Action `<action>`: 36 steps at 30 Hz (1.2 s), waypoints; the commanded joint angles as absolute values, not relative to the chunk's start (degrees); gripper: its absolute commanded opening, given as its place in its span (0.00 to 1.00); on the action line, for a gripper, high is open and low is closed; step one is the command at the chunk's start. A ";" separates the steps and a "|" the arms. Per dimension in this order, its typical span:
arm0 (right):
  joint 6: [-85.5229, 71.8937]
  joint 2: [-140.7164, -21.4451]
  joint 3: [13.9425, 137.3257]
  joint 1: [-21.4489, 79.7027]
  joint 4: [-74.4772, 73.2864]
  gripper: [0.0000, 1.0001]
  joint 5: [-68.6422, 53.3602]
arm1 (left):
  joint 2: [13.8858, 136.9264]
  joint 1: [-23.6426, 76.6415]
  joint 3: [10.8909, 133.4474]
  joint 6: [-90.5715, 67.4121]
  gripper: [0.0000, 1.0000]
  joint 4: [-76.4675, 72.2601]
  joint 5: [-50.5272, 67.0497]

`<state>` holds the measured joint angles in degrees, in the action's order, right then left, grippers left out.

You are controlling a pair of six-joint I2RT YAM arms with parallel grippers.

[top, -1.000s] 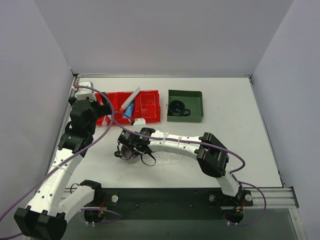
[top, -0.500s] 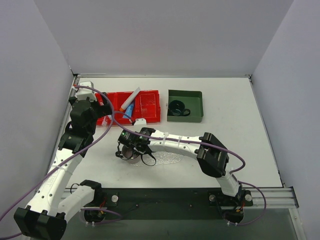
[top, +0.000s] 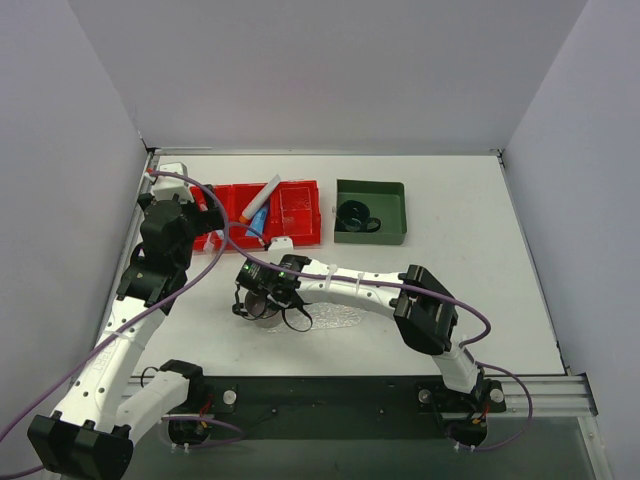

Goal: Prepare toiletry sets of a toothbrush and toothpaste on the tray

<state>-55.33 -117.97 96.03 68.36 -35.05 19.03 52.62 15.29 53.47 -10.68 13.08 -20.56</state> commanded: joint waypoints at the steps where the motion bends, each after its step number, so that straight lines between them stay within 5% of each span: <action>1: -55.99 -117.77 98.61 67.76 -37.35 0.11 19.95 | 51.68 15.47 53.79 -10.28 0.97 12.04 -20.39; 13: -56.16 -117.42 99.05 67.41 -37.18 0.28 19.42 | 51.59 15.47 53.79 -10.28 0.98 12.13 -20.30; 36: -52.39 -101.09 83.68 67.59 -23.91 0.40 23.11 | 51.68 15.21 53.35 -12.04 0.97 11.69 -21.36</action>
